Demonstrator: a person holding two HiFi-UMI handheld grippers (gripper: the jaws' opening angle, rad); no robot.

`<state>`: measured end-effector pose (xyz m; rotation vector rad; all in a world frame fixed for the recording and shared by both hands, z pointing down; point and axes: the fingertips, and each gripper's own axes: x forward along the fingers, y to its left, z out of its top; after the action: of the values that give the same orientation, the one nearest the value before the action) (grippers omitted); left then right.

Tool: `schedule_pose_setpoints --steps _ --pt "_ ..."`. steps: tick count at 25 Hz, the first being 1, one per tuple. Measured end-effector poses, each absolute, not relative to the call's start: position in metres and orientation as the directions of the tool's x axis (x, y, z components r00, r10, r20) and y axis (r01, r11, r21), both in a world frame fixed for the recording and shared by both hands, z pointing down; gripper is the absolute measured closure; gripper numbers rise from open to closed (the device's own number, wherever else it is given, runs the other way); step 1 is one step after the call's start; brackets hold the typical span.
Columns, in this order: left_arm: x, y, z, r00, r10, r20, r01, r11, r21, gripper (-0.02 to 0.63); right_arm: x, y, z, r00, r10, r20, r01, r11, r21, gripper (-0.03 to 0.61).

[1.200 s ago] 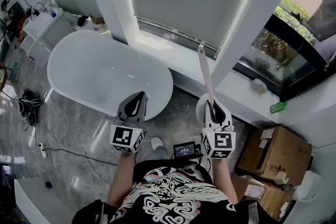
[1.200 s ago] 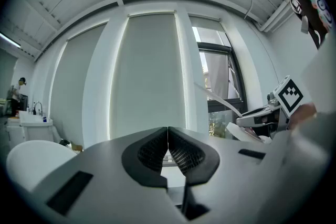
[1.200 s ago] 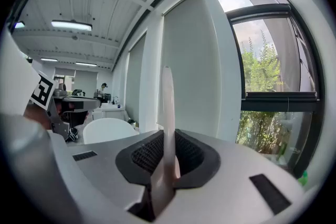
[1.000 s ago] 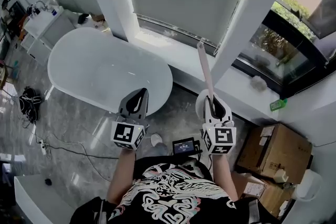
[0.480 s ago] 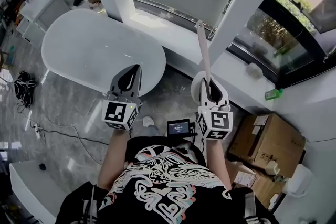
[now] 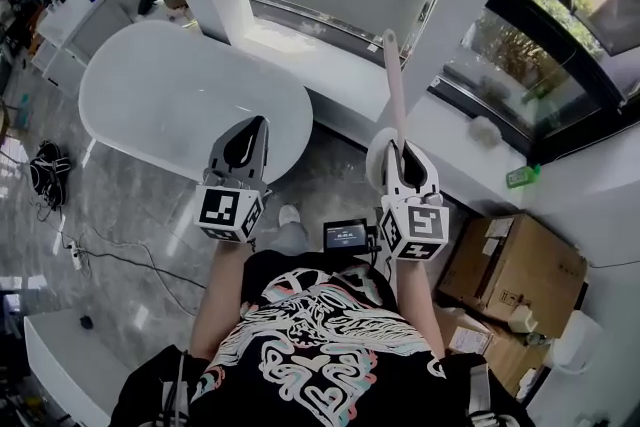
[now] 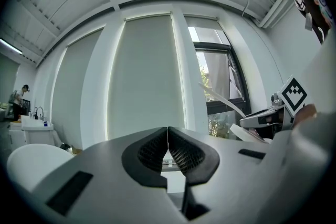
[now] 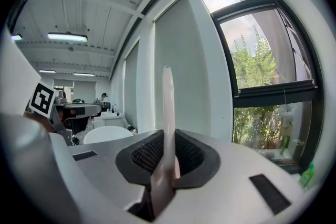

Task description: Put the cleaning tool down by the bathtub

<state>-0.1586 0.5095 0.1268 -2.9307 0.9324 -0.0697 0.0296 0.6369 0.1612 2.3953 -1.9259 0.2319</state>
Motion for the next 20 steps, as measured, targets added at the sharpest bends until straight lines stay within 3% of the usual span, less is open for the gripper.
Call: schedule_pose_setpoints --steps 20 --pt "-0.069 0.371 0.14 0.83 -0.556 0.037 -0.556 -0.831 -0.022 0.596 0.1 0.509 0.176 0.202 -0.957 0.208 -0.975 -0.218 -0.053 0.505"
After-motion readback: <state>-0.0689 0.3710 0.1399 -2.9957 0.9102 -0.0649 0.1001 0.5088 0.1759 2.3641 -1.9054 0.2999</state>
